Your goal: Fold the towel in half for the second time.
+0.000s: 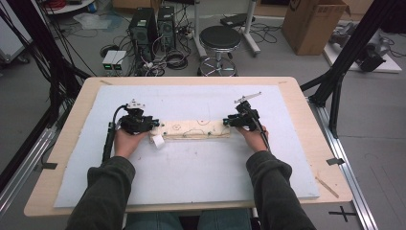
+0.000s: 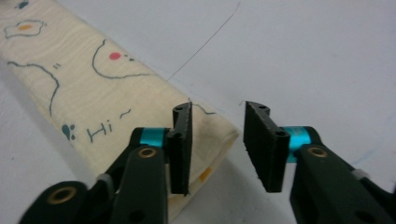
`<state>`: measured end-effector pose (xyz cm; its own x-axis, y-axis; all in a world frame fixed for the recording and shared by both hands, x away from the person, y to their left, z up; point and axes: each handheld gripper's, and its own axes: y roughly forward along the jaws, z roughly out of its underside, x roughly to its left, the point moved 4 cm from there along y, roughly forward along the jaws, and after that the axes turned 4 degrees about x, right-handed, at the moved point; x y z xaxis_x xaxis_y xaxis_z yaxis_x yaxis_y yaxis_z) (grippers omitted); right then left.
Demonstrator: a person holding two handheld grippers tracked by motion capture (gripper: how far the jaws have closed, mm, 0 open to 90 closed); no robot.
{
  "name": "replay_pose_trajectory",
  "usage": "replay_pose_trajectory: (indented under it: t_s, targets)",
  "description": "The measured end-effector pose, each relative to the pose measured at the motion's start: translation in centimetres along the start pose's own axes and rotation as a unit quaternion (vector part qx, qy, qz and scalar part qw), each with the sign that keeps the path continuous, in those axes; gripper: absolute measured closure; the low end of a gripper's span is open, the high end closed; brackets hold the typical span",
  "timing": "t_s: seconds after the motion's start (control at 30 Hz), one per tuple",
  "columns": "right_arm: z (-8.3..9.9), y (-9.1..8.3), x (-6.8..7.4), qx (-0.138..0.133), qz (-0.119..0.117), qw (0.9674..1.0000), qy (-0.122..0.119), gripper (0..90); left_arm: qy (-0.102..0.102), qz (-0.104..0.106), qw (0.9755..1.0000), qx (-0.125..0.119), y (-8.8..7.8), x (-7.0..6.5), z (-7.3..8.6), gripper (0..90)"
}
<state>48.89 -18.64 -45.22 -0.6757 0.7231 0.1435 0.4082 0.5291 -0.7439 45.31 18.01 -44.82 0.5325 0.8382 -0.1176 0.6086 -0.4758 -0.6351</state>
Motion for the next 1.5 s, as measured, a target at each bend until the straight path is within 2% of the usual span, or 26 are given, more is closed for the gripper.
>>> replay_pose_trajectory:
  t_s: [0.13,0.37,0.43,0.6,0.8,1.17,1.37,1.5]
  targets:
    - [-0.2,-1.1,0.0,-0.017,0.002,0.9998,0.006,57.2,0.006,0.014,0.9998,-0.012,-0.7,-0.5,-0.3,60.0]
    - [-0.3,-3.1,0.1,-0.034,0.009,0.9993,0.01,51.2,0.011,0.018,0.9997,-0.014,-1.9,-0.9,-0.5,55.0]
    - [-0.3,-3.6,0.1,-0.04,0.005,0.999,0.018,48.5,0.013,0.023,0.9996,-0.013,-2.3,-1.0,-0.5,53.9]
    - [-0.3,-4.5,0.3,-0.048,-0.002,0.9987,0.016,43.3,0.02,0.029,0.9992,-0.019,-3.4,-1.5,-0.6,51.7]
    - [-0.5,-5.2,0.7,-0.064,-0.013,0.9977,0.018,37.3,0.021,0.031,0.9989,-0.03,-4.4,-1.7,-0.8,49.7]
    - [-0.5,-5.9,1.6,-0.072,-0.028,0.9968,0.019,27.8,0.029,0.048,0.998,-0.029,-5.4,-2.6,-0.9,43.9]
    - [-0.7,-6.4,2.2,-0.083,-0.027,0.9961,0.008,25.2,0.038,0.054,0.9974,-0.03,-5.9,-3.2,-1.0,40.9]
    - [-0.6,-6.7,2.3,-0.082,-0.029,0.9961,0.011,22.1,0.04,0.055,0.9972,-0.033,-6.1,-3.3,-0.9,39.1]
